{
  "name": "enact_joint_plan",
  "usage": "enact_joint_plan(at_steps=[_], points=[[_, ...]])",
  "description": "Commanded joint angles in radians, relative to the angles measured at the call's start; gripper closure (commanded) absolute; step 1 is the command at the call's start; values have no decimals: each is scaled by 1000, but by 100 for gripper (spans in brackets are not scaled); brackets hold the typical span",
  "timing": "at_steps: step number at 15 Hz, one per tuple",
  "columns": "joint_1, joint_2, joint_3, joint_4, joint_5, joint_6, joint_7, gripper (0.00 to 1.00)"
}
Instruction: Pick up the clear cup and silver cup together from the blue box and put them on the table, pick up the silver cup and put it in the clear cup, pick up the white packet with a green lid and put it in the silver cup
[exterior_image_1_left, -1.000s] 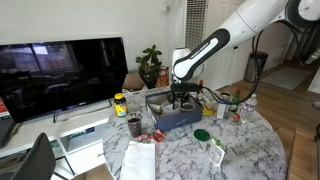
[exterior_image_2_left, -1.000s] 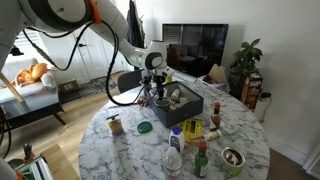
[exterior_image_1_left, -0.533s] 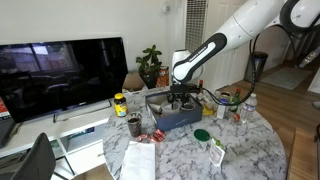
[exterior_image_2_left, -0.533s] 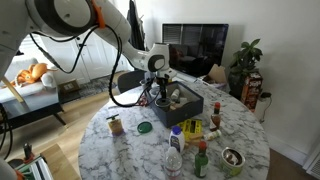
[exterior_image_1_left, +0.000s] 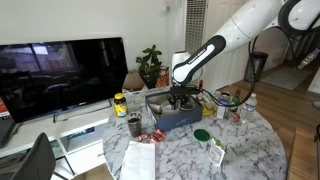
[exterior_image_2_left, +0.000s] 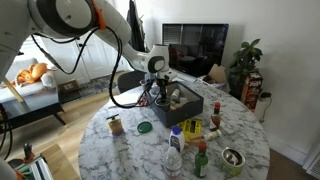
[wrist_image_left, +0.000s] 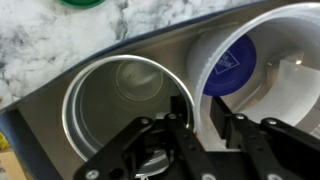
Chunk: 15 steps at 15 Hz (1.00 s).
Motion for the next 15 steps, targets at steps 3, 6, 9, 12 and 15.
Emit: enact_joint_plan(at_steps=[3, 6, 9, 12, 15], points=[[33, 1, -32, 1, -24, -5, 31, 100], [43, -41, -45, -17, -40, -20, 35, 98], [56, -99, -62, -44, -72, -43, 32, 98], [72, -176, -80, -64, -114, -94, 61, 98], [80, -275, -74, -89, -166, -162, 73, 98]])
